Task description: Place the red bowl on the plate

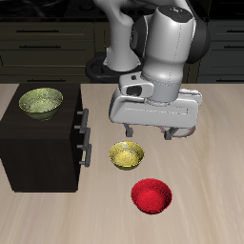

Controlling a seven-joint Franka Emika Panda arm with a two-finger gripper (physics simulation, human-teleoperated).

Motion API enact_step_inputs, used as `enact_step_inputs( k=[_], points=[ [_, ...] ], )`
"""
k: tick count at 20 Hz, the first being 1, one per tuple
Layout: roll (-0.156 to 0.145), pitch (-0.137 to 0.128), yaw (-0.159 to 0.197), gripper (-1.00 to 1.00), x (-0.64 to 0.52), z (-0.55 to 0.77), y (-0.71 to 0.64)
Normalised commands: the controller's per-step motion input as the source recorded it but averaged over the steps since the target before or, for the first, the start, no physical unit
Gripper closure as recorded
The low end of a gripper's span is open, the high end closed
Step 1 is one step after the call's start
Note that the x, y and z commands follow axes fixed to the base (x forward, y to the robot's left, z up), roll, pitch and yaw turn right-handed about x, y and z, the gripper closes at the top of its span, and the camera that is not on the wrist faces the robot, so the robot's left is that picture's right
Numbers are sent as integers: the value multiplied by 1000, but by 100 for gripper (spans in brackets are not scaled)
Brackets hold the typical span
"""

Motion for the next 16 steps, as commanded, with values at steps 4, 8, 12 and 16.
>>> enact_step_inputs(
  k=[4, 8, 12, 16],
  points=[
    [-6, -26, -29, -100, -25, -307, -118],
    [-20, 9, -19, -100, 6, -266, -115],
    [-9, 11, -17, -100, 29, -239, -57],
    [14, -34, 6, -100, -17, -135, 23]
  ],
)
